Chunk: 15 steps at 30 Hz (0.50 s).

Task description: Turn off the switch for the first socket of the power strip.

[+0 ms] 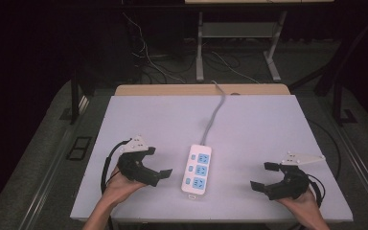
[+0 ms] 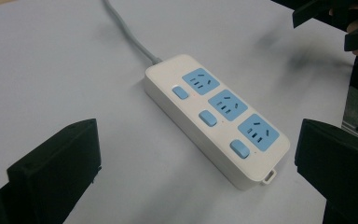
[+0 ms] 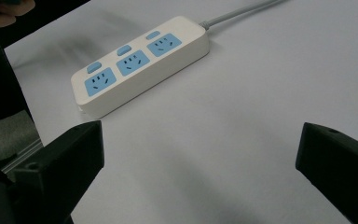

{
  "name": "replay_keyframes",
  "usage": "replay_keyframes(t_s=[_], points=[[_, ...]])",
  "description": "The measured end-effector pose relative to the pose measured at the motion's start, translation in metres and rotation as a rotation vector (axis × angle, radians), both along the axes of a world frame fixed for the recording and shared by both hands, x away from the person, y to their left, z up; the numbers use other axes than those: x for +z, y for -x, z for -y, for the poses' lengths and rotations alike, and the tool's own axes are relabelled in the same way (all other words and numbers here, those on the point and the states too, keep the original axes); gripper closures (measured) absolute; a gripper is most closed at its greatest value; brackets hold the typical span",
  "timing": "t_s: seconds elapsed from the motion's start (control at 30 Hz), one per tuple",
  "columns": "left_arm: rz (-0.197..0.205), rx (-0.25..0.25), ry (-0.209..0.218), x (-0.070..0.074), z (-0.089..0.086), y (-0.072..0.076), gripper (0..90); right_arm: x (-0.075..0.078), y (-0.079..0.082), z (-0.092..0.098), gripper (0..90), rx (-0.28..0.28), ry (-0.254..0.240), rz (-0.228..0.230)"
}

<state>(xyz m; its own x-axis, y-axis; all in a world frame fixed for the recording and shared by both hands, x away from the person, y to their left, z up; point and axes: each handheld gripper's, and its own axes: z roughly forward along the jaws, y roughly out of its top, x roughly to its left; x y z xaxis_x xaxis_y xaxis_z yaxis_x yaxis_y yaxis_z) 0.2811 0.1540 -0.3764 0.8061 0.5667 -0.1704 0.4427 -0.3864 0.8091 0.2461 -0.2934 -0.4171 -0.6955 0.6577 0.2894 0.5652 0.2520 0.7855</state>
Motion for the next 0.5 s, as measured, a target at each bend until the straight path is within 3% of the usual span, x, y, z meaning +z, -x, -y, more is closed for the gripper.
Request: replay_keyframes(t_s=[0.5], points=[[-0.014, -0.036, -0.03, 0.007, 0.016, -0.015, 0.0, -0.001, 0.0, 0.0, 0.8, 0.002, 0.005, -0.002]])
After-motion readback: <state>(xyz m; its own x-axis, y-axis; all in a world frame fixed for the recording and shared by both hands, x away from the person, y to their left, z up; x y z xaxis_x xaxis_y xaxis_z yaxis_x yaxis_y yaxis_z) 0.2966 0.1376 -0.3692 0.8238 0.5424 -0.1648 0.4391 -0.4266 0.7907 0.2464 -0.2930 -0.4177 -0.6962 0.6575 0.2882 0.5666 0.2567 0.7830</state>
